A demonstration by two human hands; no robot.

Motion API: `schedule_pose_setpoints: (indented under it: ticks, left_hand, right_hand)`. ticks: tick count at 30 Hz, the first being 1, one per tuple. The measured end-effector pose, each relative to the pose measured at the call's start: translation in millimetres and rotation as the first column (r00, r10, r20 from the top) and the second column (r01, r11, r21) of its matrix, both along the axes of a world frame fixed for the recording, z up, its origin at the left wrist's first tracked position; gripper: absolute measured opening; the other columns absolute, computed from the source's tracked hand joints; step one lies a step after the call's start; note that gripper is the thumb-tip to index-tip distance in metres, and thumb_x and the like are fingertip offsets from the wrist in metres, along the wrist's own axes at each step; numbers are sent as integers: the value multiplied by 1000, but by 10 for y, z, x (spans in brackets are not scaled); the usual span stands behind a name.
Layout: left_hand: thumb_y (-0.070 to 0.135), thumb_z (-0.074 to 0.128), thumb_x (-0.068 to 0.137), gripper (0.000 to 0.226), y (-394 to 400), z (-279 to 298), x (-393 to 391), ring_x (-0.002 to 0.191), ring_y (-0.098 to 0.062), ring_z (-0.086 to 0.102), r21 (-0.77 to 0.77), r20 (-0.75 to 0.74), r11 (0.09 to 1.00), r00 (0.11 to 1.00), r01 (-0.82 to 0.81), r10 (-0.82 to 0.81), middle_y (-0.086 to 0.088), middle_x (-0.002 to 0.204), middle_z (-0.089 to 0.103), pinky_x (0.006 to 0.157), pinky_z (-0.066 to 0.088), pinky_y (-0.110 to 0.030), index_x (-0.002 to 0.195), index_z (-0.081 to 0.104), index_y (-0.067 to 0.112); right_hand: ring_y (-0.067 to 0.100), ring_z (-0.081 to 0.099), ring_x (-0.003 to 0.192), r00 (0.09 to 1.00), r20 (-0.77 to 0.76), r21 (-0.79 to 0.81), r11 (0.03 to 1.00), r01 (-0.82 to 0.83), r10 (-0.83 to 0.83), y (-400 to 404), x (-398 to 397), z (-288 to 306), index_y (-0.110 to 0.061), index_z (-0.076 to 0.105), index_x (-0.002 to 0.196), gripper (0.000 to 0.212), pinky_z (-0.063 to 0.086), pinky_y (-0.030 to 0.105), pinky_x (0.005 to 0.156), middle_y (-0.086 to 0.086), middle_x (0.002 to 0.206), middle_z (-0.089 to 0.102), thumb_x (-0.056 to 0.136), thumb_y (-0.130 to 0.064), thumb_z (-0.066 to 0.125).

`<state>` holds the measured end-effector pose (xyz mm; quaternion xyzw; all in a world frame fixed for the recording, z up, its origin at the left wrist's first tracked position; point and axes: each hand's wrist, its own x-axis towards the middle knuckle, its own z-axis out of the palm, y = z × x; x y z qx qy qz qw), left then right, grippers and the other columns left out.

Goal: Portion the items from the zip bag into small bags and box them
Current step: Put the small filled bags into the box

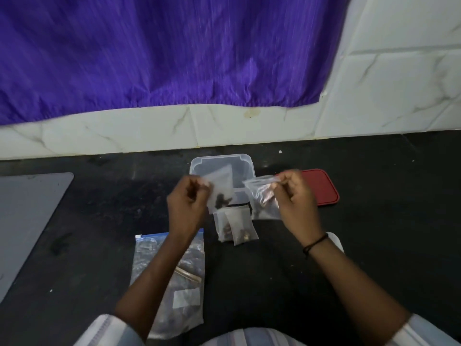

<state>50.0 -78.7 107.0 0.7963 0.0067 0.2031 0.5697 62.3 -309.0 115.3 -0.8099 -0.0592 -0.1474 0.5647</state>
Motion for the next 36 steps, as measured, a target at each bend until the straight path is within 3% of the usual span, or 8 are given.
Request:
schedule_pose_setpoints:
  ticks: [7,10,16,23,26,29,33,36]
  left_hand:
    - [14,57,99,3,150,59,695,80,-18,71,-39,44,991,991,-127,129,-5,87,70,73,58,-30,100,60,13]
    - [5,52,100,10,116,19,929,73,-8,64,109,-26,985,990,-138,141,5,82,63,65,51,-16,104,58,12]
    - [6,51,98,20,151,-179,1350,102,-31,65,364,-418,931,893,-2,165,-16,114,66,89,56,-41,115,61,6]
    - [8,53,99,30,88,-240,1504,115,-33,61,610,-545,758,817,232,189,-20,126,61,99,51,-39,127,55,-2]
    - [7,52,100,35,25,-279,1513,118,-31,60,660,-567,691,799,295,200,-20,130,59,99,49,-36,133,51,-4]
    - [7,56,99,36,-3,-300,1519,114,-27,64,711,-578,606,787,356,216,-18,126,63,96,52,-32,132,54,-3]
    - [6,53,99,27,-55,-293,1499,106,-25,67,802,-517,476,819,361,249,-15,118,68,89,54,-32,124,63,1]
    - [7,55,97,25,-68,-281,1548,103,-24,68,818,-527,396,820,418,223,-13,115,69,87,55,-33,120,65,5]
  right_hand:
    - [11,56,77,996,90,-116,993,17,-7,377,773,156,-7,55,109,18,40,6,64,5,91,61,93,0,53]
    - [14,57,84,999,-19,-268,962,-46,42,504,1046,56,-12,53,126,35,44,21,72,6,96,61,94,1,47]
    - [19,60,84,923,-348,-564,748,-348,167,685,1378,-125,-17,58,111,32,47,27,67,8,105,65,89,5,52]
    - [28,58,106,868,-471,-738,470,-485,157,923,1555,-177,-6,54,122,30,49,33,88,14,120,58,93,-1,48]
    - [26,60,104,866,-490,-764,430,-482,100,1029,1582,-226,-5,52,128,35,50,34,91,14,115,60,93,-3,50]
    - [25,53,86,889,-453,-793,426,-435,65,1088,1560,-234,0,58,119,28,47,36,81,15,101,58,92,-3,50]
    - [28,61,110,918,-395,-880,272,-389,36,1169,1462,-204,-5,62,116,24,47,36,91,13,118,65,95,-13,54]
    - [23,63,107,964,-263,-942,205,-266,38,1227,1442,-220,-10,64,113,22,48,33,89,8,115,66,98,-15,49]
